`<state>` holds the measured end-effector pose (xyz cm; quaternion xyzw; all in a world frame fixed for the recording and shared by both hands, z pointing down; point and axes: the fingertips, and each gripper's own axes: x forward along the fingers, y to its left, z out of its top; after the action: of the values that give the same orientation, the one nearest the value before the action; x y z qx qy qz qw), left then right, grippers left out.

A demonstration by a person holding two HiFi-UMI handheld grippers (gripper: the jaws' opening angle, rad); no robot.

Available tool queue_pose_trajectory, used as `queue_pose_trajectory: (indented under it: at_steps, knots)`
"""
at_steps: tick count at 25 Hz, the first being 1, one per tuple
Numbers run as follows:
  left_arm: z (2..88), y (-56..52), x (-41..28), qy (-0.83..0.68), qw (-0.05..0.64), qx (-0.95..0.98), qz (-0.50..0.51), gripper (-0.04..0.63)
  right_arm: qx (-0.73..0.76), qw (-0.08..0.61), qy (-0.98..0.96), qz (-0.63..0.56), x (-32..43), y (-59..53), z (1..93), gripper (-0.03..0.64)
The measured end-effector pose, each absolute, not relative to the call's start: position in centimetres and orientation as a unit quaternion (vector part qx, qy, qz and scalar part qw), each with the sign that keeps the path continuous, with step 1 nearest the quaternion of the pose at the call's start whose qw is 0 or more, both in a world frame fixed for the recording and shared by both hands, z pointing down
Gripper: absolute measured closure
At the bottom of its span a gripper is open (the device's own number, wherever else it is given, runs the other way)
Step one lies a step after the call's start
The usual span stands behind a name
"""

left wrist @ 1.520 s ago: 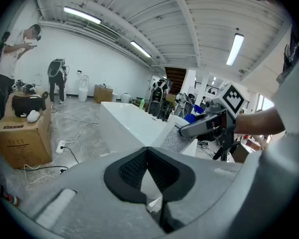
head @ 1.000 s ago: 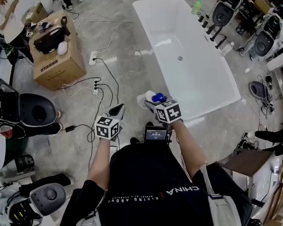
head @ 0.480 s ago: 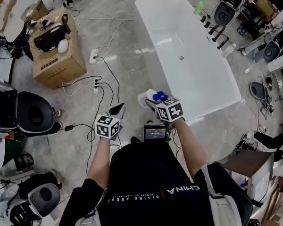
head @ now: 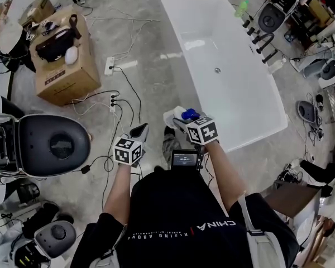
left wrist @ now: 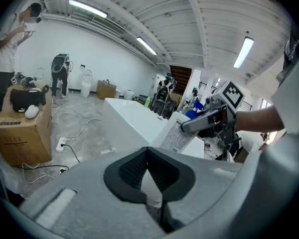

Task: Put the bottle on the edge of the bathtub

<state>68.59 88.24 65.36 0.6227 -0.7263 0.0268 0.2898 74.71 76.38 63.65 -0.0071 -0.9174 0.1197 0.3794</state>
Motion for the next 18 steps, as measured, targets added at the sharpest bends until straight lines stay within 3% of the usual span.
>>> queue_pose_trajectory:
  at_steps: [18]
  knots:
    - [63.2,71.3,55.9,-0.753,0.3,0.585,0.037,0.586,-0.058,0.379,-0.912,0.143,61.4,59.2,62.7,0.342]
